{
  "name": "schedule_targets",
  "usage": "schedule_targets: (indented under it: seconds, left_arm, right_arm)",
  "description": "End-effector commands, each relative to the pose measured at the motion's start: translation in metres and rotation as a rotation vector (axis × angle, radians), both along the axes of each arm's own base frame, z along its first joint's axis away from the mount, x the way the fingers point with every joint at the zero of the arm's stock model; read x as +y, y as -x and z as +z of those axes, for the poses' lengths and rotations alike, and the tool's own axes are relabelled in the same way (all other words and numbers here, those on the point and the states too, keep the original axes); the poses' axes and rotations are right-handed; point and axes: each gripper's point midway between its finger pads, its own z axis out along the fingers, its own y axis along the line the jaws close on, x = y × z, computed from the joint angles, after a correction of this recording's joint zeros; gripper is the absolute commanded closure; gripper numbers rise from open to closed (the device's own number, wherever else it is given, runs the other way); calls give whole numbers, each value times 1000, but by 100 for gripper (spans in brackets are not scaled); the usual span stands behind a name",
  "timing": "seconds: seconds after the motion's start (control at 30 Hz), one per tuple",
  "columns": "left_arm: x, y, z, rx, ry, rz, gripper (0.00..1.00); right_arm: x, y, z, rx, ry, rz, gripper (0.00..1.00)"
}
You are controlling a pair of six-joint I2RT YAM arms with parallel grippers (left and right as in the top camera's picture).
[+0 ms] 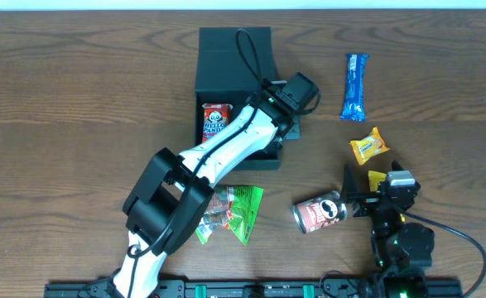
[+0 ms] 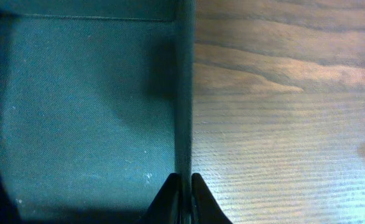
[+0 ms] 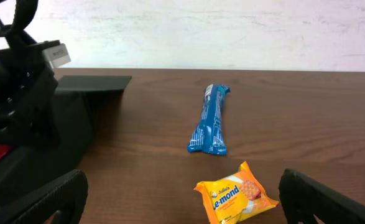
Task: Pack container
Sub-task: 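Release and retract the left gripper to the left side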
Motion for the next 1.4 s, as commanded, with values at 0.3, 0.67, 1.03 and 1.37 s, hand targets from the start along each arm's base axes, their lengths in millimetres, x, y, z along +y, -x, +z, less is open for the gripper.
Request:
schedule_targets:
  seconds: [0.3,0.67,1.03,1.37]
  left_arm:
    - [-11,-9,15,-51,23,-52,57]
    - [27,-8,127,-236,-126,-197,39]
    - [166,51,217,-204,-293,-169,5]
    - [315,91,256,-141,-218,268,5]
  right_arm:
    - [2,0,-2,6,16,8,1]
    - [2,0,-2,6,15,8,1]
    - [0,0,-2,6,19,1,1]
    - [-9,8,4,94,-293,-106,1]
